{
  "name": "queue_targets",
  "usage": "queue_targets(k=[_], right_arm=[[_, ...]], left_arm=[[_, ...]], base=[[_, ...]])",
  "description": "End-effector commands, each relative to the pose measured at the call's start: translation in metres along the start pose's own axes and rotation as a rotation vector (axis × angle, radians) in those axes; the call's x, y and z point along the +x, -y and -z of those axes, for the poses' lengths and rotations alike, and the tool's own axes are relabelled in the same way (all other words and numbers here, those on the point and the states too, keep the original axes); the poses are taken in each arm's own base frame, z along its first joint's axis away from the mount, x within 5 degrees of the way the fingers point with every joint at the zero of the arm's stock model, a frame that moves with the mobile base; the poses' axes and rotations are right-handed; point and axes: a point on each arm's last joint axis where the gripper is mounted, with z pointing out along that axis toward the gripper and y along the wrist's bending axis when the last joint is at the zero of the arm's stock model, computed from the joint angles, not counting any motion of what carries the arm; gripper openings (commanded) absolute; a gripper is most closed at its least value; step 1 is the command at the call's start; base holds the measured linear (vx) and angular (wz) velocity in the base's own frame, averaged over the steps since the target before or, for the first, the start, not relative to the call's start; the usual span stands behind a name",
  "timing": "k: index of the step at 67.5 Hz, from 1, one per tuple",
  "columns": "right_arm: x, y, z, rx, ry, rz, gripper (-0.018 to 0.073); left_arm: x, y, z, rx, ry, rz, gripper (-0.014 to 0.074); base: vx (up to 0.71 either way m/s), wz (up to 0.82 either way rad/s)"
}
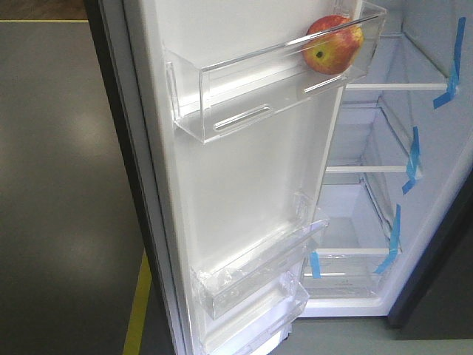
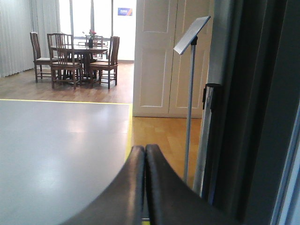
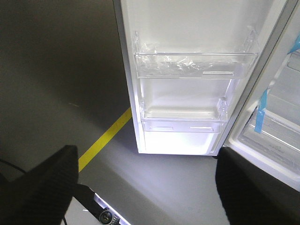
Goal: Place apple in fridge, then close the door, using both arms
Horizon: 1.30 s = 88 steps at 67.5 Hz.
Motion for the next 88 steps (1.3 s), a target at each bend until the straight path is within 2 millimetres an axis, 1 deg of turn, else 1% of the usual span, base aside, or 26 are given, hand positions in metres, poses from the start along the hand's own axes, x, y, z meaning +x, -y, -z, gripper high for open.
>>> queue_targets(k=[1, 8, 14, 21, 28, 34, 35, 43, 44, 49, 55, 58, 62, 68, 77, 82, 88], right_arm=[[-0.006, -0.001, 0.003, -0.007, 0.008, 0.008, 0.0581], [-0.005, -0.001, 0.003, -0.010, 0.002, 0.007, 0.0581], [-0.005, -0.001, 0.003, -0.010, 0.002, 0.007, 0.0581], [-0.005, -0.001, 0.003, -0.010, 0.002, 0.007, 0.0581], [-0.005, -0.001, 0.003, -0.010, 0.002, 0.007, 0.0581], [-0.006, -0.001, 0.003, -0.010, 0.003, 0.007, 0.0581], [-0.006, -0.001, 0.003, -0.010, 0.003, 0.007, 0.0581], [-0.006, -0.001, 0.003, -0.010, 0.003, 0.007, 0.0581], [-0.006, -0.001, 0.003, -0.010, 0.003, 0.007, 0.0581], [-0.006, -0.001, 0.003, -0.010, 0.003, 0.007, 0.0581], [-0.006, -0.001, 0.003, -0.010, 0.003, 0.007, 0.0581], [-0.006, -0.001, 0.003, -0.010, 0.003, 0.007, 0.0581], [-0.006, -0.001, 0.003, -0.010, 0.003, 0.007, 0.0581], [-0.006, -0.001, 0.003, -0.010, 0.003, 0.007, 0.0581], [-0.006, -0.001, 0.003, -0.010, 0.003, 0.007, 0.0581], [-0.006, -0.001, 0.003, -0.010, 0.003, 0.007, 0.0581], [-0.006, -0.001, 0.003, -0.010, 0.003, 0.007, 0.0581]], left_arm=[[0.000, -0.001, 0.001, 0.000, 0.072, 0.065, -0.0006], [-0.001, -0.001, 0.001, 0.003, 0.077, 0.109, -0.0006], [-0.006, -0.001, 0.001, 0.007, 0.117, 0.136, -0.0006], [-0.021, 0.001, 0.003, 0.021, 0.182, 0.178, -0.0006], [-0.049, 0.005, 0.008, 0.036, 0.228, 0.174, -0.0006], [-0.075, 0.009, 0.010, 0.038, 0.203, 0.150, -0.0006], [-0.082, 0.010, 0.011, 0.039, 0.204, 0.138, -0.0006], [-0.114, 0.016, 0.006, 0.029, 0.078, 0.054, -0.0006], [-0.121, 0.017, 0.006, 0.030, 0.072, 0.037, -0.0006], [-0.140, 0.021, -0.003, 0.028, -0.034, -0.018, -0.0006], [-0.160, 0.025, -0.019, 0.029, -0.158, -0.066, -0.0006], [-0.167, 0.026, -0.029, 0.029, -0.223, -0.080, -0.0006], [-0.171, 0.027, -0.046, 0.027, -0.314, -0.081, -0.0006], [-0.175, 0.027, -0.070, 0.024, -0.404, -0.077, -0.0006], [-0.173, 0.027, -0.112, 0.026, -0.504, -0.098, -0.0006], [-0.167, 0.027, -0.136, 0.025, -0.566, -0.090, -0.0006], [-0.163, 0.028, -0.159, 0.037, -0.611, -0.069, -0.0006]], base=[[0.00, 0.00], [0.00, 0.00], [0.00, 0.00], [0.00, 0.00], [0.00, 0.00], [0.00, 0.00], [0.00, 0.00], [0.00, 0.00], [0.00, 0.00], [0.00, 0.00], [0.00, 0.00], [0.00, 0.00], [0.00, 0.00], [0.00, 0.00], [0.00, 0.00], [0.00, 0.00], [0.00, 0.00]])
